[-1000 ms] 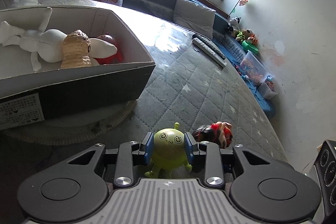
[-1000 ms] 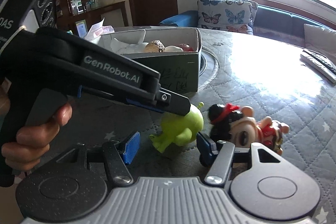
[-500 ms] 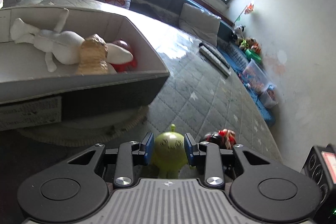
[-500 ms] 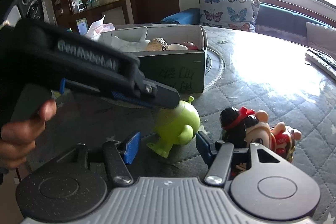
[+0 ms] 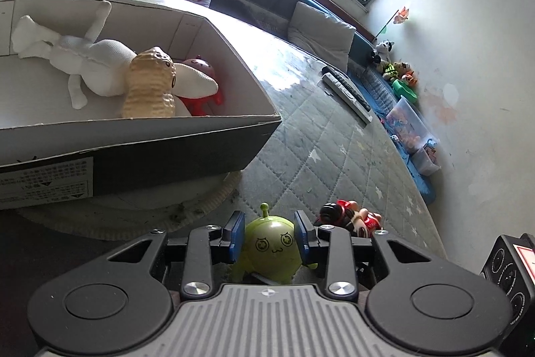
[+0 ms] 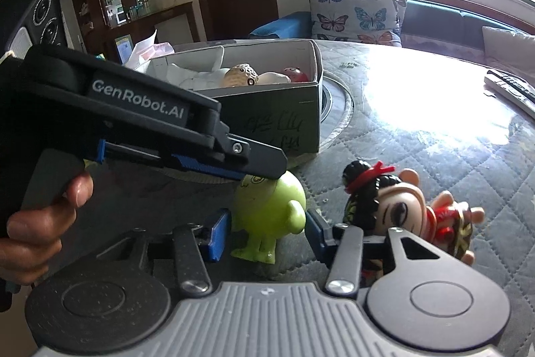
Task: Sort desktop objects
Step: 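Lift the green alien figure and carry it over the box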
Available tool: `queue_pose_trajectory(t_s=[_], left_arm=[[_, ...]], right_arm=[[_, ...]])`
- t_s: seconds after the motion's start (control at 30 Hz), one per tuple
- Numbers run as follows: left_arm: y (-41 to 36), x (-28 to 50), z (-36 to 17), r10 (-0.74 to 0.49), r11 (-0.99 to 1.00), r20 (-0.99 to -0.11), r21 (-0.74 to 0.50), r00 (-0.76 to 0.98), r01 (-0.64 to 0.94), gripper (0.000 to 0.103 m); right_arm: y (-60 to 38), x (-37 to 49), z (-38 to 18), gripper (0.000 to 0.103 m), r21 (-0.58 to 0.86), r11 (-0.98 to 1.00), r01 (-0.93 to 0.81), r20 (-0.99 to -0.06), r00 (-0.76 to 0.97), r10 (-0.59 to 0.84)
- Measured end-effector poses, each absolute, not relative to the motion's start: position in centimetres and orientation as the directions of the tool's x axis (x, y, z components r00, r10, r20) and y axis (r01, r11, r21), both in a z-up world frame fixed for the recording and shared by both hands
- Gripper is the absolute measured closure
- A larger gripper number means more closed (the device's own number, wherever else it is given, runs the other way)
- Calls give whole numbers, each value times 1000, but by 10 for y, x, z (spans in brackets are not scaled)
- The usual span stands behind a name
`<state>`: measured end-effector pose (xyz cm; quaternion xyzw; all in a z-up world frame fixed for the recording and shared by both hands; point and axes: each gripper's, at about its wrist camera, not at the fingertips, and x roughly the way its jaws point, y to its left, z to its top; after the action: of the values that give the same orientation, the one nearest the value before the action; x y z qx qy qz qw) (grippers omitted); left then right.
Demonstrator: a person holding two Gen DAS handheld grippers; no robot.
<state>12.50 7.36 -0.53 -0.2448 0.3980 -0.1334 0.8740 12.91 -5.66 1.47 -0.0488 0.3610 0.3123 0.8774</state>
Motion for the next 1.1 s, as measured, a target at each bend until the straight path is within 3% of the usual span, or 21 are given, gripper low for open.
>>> queue_pose_trajectory(t_s=[0.73, 1.1], left_arm=[[80, 126, -14, -429, 791, -627, -609, 650, -65, 65], [77, 121, -11, -433, 802, -622, -596, 653, -36, 66]], right_arm=[[-58, 131, 15, 56, 164, 798, -580, -658, 538, 527], [-57, 129, 16, 56, 170, 795, -582, -657, 535, 532]])
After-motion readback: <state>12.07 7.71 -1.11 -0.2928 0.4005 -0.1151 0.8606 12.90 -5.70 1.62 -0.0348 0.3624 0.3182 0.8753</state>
